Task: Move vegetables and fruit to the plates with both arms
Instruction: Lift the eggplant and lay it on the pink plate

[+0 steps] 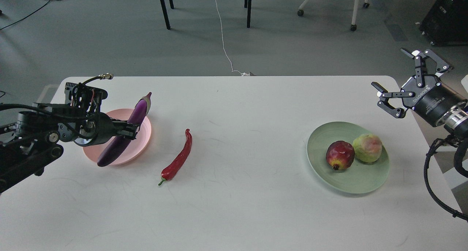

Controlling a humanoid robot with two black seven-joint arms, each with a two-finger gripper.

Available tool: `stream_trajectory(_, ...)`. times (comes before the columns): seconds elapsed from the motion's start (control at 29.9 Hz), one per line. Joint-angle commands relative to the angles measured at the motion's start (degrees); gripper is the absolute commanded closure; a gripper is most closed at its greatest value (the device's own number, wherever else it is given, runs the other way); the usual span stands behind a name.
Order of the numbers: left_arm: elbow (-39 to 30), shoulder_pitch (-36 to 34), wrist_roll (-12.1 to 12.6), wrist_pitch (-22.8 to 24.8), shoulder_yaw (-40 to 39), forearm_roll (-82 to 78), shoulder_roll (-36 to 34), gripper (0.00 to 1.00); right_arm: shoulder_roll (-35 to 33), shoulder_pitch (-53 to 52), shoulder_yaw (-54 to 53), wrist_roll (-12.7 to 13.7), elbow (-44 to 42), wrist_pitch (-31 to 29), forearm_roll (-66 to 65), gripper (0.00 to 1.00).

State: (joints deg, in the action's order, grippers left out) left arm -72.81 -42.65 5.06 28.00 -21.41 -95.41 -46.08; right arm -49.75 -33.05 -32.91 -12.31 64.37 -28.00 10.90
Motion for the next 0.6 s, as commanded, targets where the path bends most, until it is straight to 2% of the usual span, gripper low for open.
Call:
stream_trajectory(0.0, 2.66, 0.37, 0.04, 0.0, 0.14, 0.05, 0.2, 0.68, 0.0, 0.09, 0.13, 0.0, -0.03, 0.0, 0.0, 0.01)
stream_trajectory(0.13, 3.55, 0.38, 0.04, 0.0, 1.37, 0.05, 0.38, 0.65, 0.53, 0.09, 0.3, 0.0, -0.03, 0.0, 0.0, 0.01)
stream_trajectory(0.23, 3.64, 0.64, 0.04, -0.66, 2.34, 0.23, 0.47, 0.51, 0.7, 0.09, 0.3, 0.0, 0.06, 0.0, 0.0, 0.01)
stream_trajectory(0.33, 3.64, 0.81, 0.13, -4.61, 2.78, 0.67, 0.73, 0.37, 0.97, 0.09, 0.3, 0.0, 0.14, 0.0, 0.0, 0.01)
stream_trajectory(0.4, 3.73, 0.9, 0.22, -5.41, 2.78, 0.67, 0.82, 0.3, 1.05, 0.09, 0.3, 0.0, 0.06, 0.0, 0.0, 0.01)
stream_trajectory(0.57, 3.73, 0.55, 0.04, -5.06, 2.69, 0.67, 0.82, 0.26, 1.05, 0.18, 0.39, 0.0, 0.06, 0.0, 0.0, 0.01)
